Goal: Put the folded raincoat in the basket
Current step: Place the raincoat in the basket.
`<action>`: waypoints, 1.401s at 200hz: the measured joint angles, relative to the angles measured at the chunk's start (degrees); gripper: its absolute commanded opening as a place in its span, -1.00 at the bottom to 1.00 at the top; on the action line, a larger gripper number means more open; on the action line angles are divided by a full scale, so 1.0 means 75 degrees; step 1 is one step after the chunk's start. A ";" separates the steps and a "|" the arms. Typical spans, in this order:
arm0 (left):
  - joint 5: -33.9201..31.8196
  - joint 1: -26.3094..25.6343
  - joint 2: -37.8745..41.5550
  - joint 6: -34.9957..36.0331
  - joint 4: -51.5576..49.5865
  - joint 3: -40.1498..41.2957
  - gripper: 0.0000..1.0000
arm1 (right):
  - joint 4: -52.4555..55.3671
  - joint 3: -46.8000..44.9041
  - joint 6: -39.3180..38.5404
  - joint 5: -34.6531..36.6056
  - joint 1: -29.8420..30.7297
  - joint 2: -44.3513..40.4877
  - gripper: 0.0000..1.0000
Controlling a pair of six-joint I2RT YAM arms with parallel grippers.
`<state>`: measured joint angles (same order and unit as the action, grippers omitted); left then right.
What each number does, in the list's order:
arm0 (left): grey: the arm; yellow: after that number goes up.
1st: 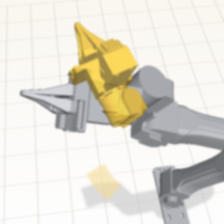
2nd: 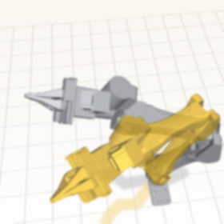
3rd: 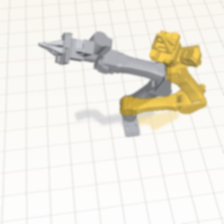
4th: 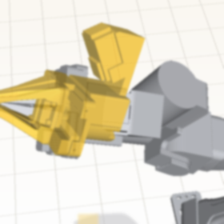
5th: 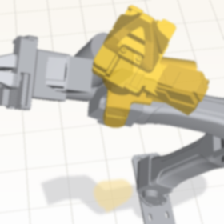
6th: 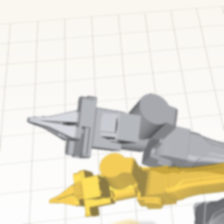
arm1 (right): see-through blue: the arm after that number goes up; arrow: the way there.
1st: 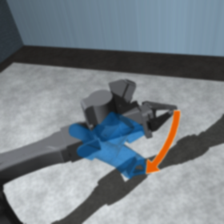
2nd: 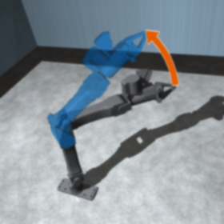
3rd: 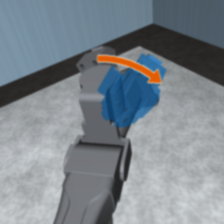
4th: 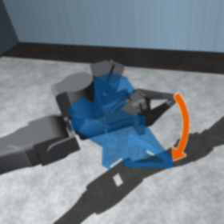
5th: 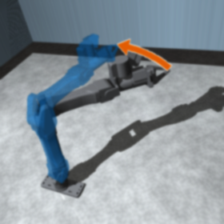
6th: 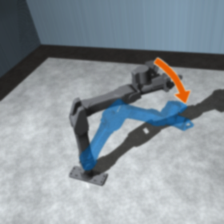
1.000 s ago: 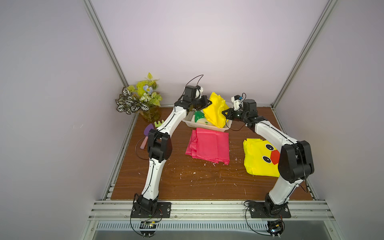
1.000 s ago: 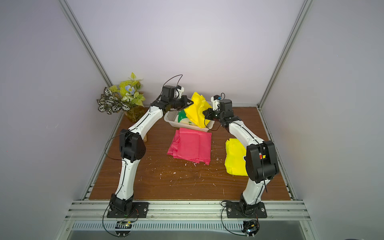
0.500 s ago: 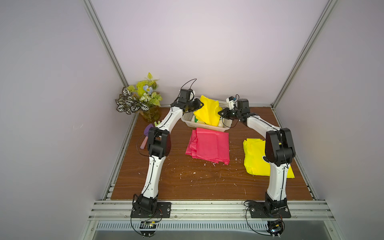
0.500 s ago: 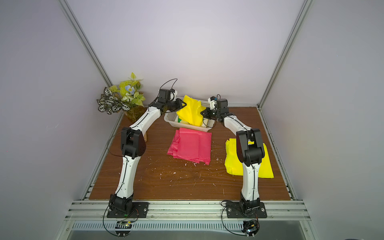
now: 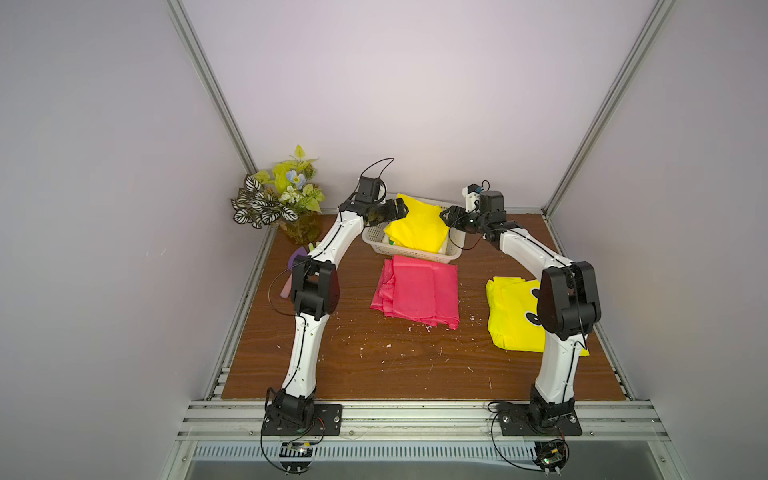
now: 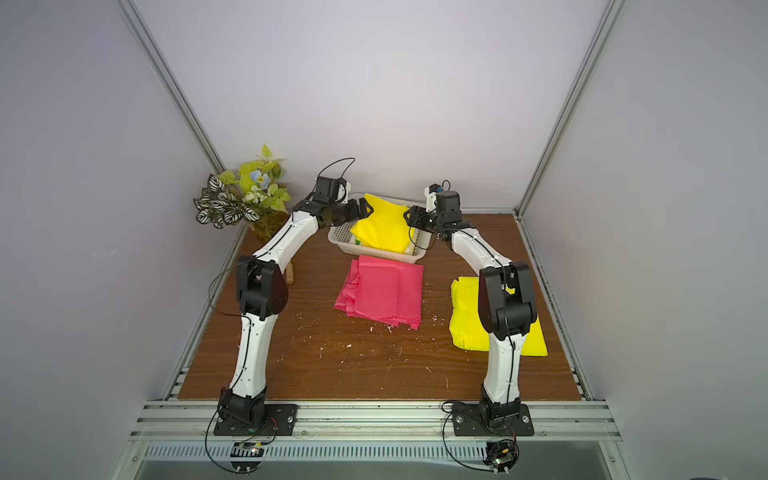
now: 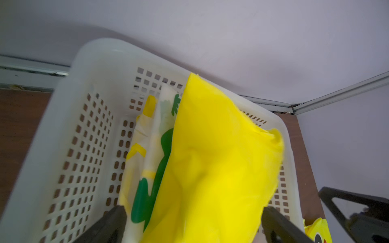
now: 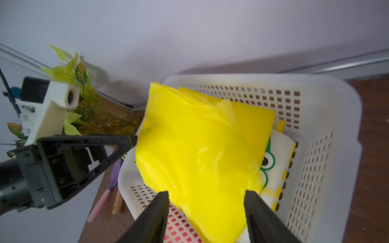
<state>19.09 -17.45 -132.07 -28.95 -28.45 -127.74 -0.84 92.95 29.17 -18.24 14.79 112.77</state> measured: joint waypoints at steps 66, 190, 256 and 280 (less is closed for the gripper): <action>-0.0449 0.0213 0.2946 0.0458 0.0050 0.1399 0.99 | -0.0353 0.2430 0.0522 -0.0035 0.0536 0.1241 0.07; -0.1967 0.1174 0.7688 0.0399 -0.0187 0.6790 0.99 | 0.1784 0.6435 0.0685 -0.0402 0.1428 0.5523 0.11; -0.2658 0.1413 0.9903 0.0414 -0.0242 0.7784 0.99 | 0.1693 0.6513 0.0711 -0.0886 0.1384 0.5359 0.16; -0.2766 0.1413 1.0078 0.0388 -0.0213 0.8061 0.99 | 0.2063 0.6309 0.0551 -0.0839 0.1486 0.4727 0.17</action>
<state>-1.65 -6.85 -56.49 -26.04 -30.04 -67.29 14.63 140.27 33.30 -24.53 25.93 148.22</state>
